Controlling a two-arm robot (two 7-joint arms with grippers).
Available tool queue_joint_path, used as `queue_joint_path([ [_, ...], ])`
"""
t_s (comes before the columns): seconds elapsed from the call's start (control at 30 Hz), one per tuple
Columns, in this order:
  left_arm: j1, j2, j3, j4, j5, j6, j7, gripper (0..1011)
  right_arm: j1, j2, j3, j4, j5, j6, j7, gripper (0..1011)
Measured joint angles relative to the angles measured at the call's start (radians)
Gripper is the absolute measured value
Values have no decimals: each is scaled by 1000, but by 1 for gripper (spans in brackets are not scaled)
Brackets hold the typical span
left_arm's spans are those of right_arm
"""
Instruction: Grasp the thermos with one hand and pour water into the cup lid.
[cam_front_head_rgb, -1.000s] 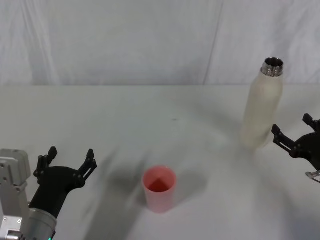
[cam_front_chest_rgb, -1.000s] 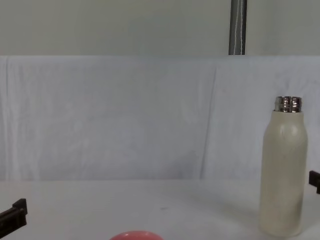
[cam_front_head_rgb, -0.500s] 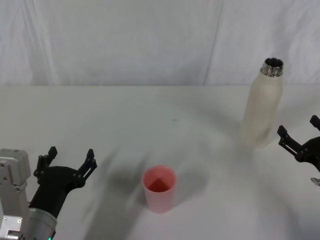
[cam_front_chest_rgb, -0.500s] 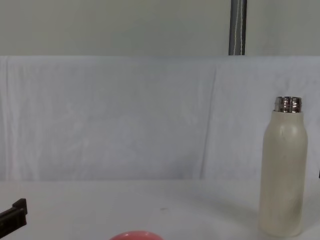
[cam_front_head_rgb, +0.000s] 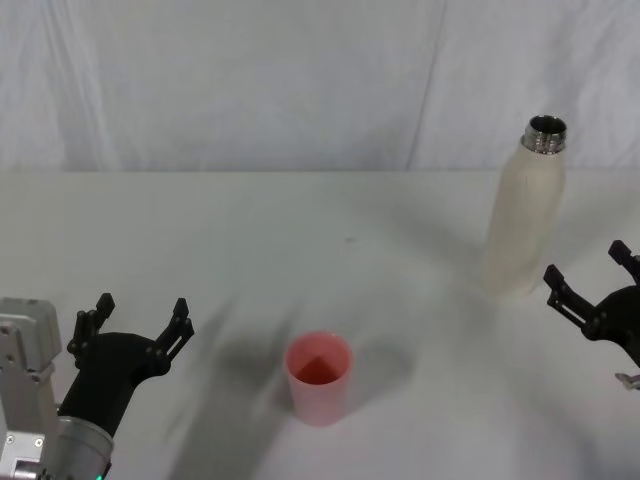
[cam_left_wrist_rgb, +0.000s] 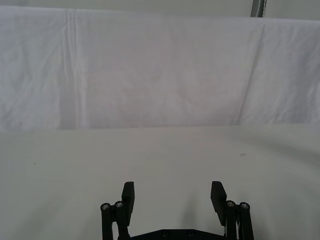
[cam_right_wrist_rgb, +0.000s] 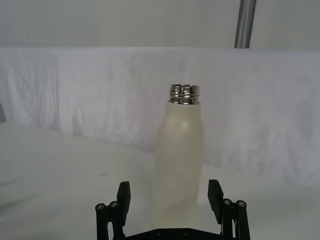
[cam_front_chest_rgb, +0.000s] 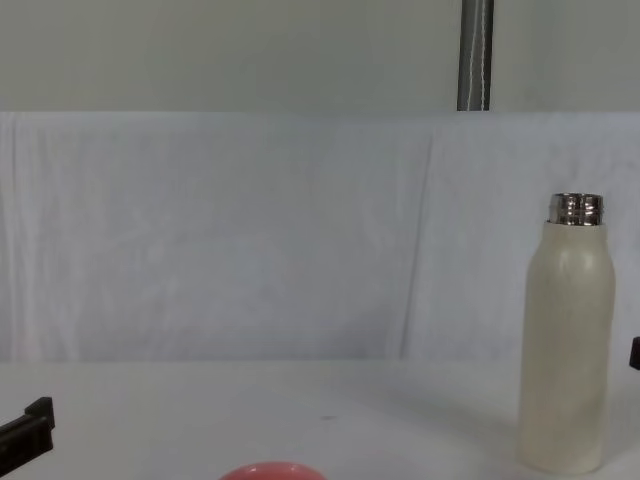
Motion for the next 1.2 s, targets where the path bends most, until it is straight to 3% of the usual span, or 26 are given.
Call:
queue_joint_path([
  [0.5, 0, 0, 0, 0, 0, 0, 0, 1001, -1, -12, -29, 46, -13, -56, 30, 1000],
  [1.2, 0, 0, 0, 0, 0, 0, 0, 1001, -7, 2, -51, 23, 49, -29, 70, 1000],
])
